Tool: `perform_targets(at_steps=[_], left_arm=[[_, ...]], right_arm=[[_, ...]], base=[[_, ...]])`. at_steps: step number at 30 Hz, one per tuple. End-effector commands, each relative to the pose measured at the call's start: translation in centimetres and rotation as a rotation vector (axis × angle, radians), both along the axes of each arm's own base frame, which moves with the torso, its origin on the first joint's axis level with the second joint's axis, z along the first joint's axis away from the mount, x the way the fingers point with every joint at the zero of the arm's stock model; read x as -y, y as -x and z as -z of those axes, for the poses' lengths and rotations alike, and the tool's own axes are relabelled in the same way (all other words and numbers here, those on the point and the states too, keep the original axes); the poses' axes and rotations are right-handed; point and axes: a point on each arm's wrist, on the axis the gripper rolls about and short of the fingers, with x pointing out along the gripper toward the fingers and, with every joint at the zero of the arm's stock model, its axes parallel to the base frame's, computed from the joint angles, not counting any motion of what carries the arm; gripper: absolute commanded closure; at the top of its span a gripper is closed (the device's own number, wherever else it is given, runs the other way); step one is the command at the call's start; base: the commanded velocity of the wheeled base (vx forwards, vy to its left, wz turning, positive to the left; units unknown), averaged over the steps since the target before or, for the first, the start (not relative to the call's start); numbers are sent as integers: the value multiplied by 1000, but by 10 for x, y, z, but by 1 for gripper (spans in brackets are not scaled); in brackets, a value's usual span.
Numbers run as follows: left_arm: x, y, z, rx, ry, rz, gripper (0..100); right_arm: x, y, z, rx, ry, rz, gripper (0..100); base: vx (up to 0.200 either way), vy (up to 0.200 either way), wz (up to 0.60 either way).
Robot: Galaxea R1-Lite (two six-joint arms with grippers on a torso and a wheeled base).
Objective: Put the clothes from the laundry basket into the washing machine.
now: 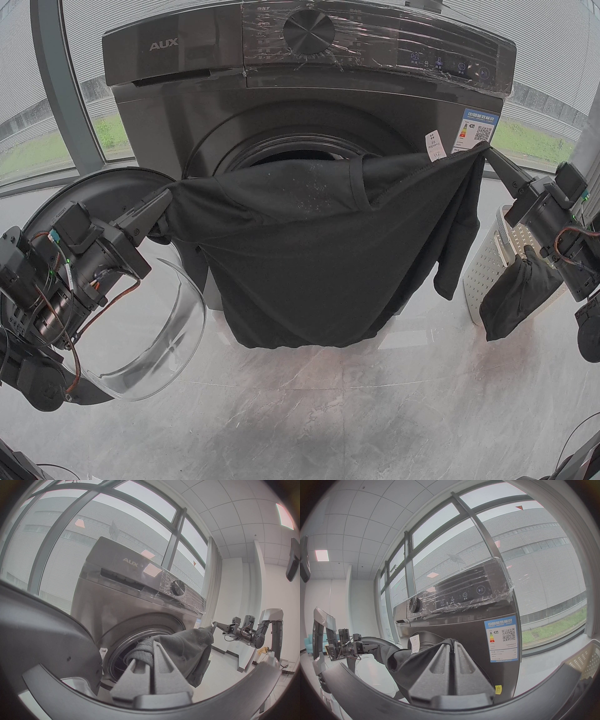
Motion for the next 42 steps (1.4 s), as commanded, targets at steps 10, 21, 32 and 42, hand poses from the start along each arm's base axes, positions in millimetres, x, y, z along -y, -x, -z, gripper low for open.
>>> perform_targets(at_steps=[10,21,32,42], left_arm=[[-2,0,-10,42,12,-8,100],[-2,3,-9,37,12,-5,100],[23,19,-6,34,2,92,100],[46,11,-2,17,-4,176,100]], right_arm=[[2,9,-12,35,-11,-1,100],[3,9,-11,30,-9,-1,100],[-13,18,20,-93,14,-37,100],[-49,1,84,-312,122,-127,100]], base=[[0,0,0],[0,0,0],[0,0,0],[0,0,0]])
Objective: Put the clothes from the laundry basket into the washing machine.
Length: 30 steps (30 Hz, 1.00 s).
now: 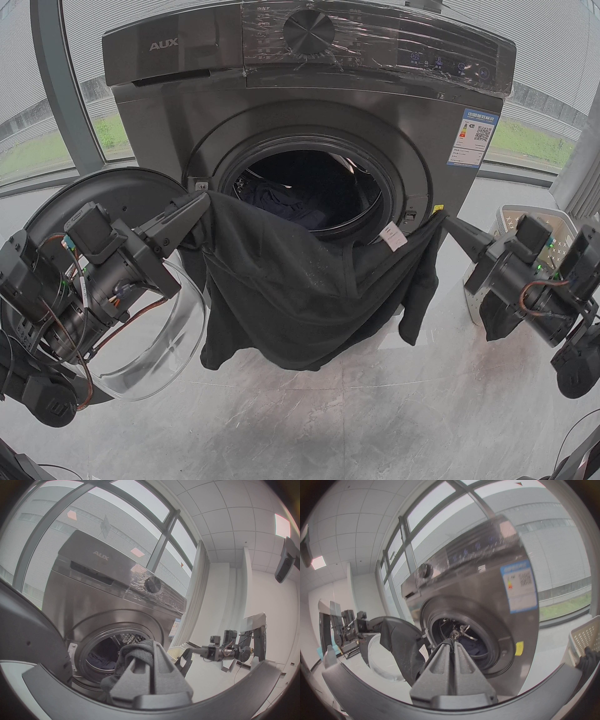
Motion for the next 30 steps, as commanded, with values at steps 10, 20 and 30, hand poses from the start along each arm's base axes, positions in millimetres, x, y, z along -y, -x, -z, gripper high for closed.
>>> perform_targets(at_steps=[10,20,30], left_arm=[[22,-1,-4,21,7,71,100],[31,3,-6,29,8,116,100],[36,0,-8,38,14,129,100]], right_arm=[[-21,11,61,-226,125,-69,0],[-32,5,81,-288,161,-98,0],[-75,-22,119,-333,203,-193,0]], base=[[0,0,0],[0,0,0],[0,0,0]])
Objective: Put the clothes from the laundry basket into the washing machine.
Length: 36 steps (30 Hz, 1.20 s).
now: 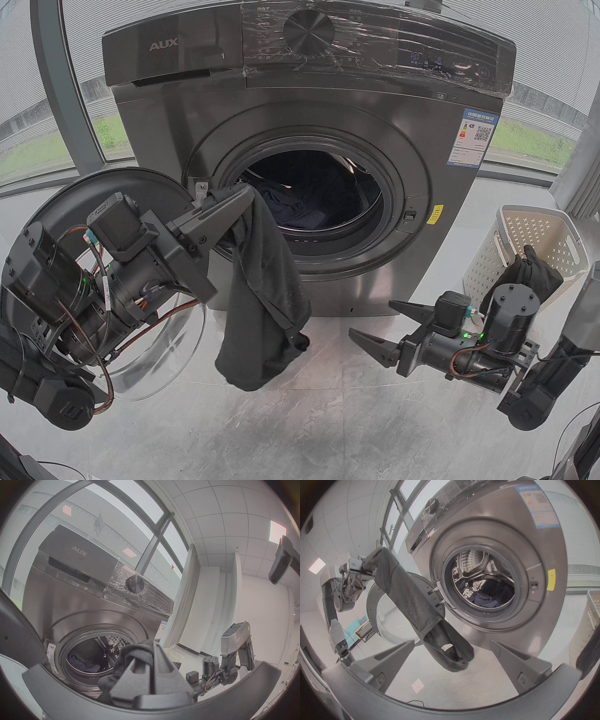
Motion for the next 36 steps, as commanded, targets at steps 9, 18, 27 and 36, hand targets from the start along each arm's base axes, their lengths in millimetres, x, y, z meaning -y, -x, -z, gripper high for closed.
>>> perform_targets(at_steps=[9,18,27,36], left_arm=[[6,-6,1,-1,1,5,100],[15,-5,-3,7,11,28,100],[21,-7,-2,9,2,35,100],[20,-6,-4,20,3,31,100]], right_arm=[[-62,-36,51,-21,16,-105,0],[-82,-60,56,24,-17,-110,0],[-106,-74,66,52,-35,-134,0],[-133,-82,86,76,-49,-171,0]], base=[[0,0,0],[0,0,0],[0,0,0],[0,0,0]])
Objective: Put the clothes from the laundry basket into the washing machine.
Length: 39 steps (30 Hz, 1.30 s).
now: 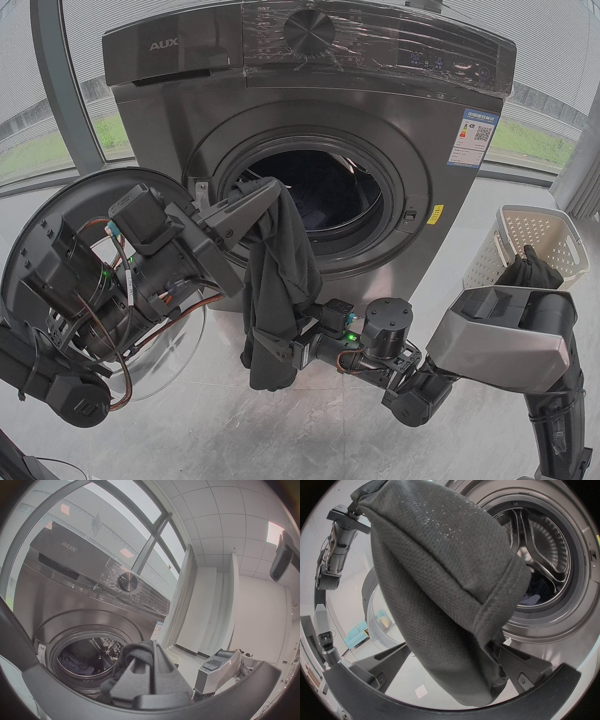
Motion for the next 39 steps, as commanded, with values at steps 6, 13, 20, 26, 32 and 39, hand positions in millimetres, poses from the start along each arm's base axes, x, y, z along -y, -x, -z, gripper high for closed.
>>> perform_targets(at_steps=[6,13,20,26,32,39], left_arm=[[-1,1,-5,22,9,-3,100],[-2,1,-4,15,8,-13,100],[-8,-3,-2,11,6,-46,100],[-19,-7,16,-55,-33,-95,100],[-28,2,46,-161,-109,-113,100],[-40,9,96,-343,-234,-131,100]], right_arm=[[-15,-20,31,-13,5,19,0],[-10,-32,37,-30,-13,117,100],[29,-34,-7,-3,-38,192,100],[83,-30,-56,41,-67,283,100],[109,-15,-86,78,-90,296,100],[112,-6,-103,111,-115,289,100]], base=[[0,0,0],[0,0,0],[0,0,0],[0,0,0],[0,0,0],[0,0,0]])
